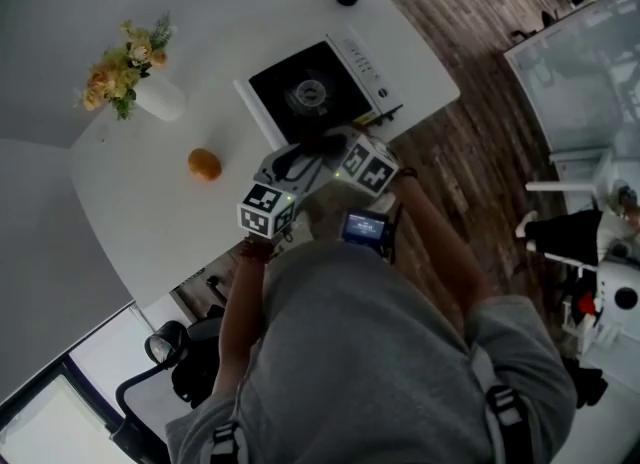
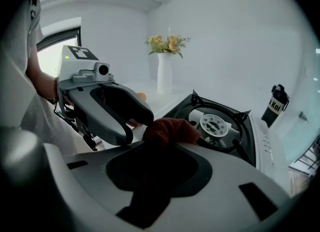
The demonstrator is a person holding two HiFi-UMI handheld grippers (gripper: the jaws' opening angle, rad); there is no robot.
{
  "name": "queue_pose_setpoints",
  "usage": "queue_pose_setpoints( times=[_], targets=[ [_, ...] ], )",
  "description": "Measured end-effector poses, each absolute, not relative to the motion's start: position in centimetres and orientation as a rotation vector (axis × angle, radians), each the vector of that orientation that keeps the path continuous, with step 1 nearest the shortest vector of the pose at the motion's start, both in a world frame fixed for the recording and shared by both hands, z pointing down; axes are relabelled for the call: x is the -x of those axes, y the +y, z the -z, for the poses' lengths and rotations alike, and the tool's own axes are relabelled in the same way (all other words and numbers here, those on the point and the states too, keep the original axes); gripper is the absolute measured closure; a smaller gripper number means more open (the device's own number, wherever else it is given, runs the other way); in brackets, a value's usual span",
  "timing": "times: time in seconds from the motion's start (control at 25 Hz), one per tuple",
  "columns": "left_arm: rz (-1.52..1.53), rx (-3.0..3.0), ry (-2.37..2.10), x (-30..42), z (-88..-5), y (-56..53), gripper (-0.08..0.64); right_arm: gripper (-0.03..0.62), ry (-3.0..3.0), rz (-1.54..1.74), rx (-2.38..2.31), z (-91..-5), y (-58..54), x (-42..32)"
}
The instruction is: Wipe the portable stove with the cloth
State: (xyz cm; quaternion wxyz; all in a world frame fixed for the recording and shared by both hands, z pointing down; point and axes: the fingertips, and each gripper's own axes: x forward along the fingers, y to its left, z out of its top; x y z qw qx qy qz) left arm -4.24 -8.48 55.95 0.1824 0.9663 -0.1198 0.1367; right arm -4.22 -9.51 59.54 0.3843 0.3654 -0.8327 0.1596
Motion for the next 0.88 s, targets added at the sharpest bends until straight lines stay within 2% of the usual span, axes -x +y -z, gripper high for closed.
queue_pose_setpoints(
  times=[0.24, 0.4, 0.6, 0.88],
  targets=[
    [-0.358, -2.791, -0.339, 4.5, -56.4, -8.2, 0.374, 0.48, -2.24, -0.509, -0.888, -58.7, -9.9, 2.6],
    [-0.324, -2.813, -0.324, 4.6, -56.2, -8.2, 0.374, 0.48, -2.294, -0.417, -1.013, -52.7, -13.0, 1.1],
    [-0.316, -2.877, -0.39, 5.0, -56.3, -7.9, 0.37, 0.479, -2.266, -0.206, -0.846, -48.8, -19.6, 5.1],
    [-0.515, -2.819, -0.401, 5.5, -59.4, -6.6, 0.359, 0.479, -2.12, -0.274, -0.597, -54.0, -25.9, 11.4]
  ],
)
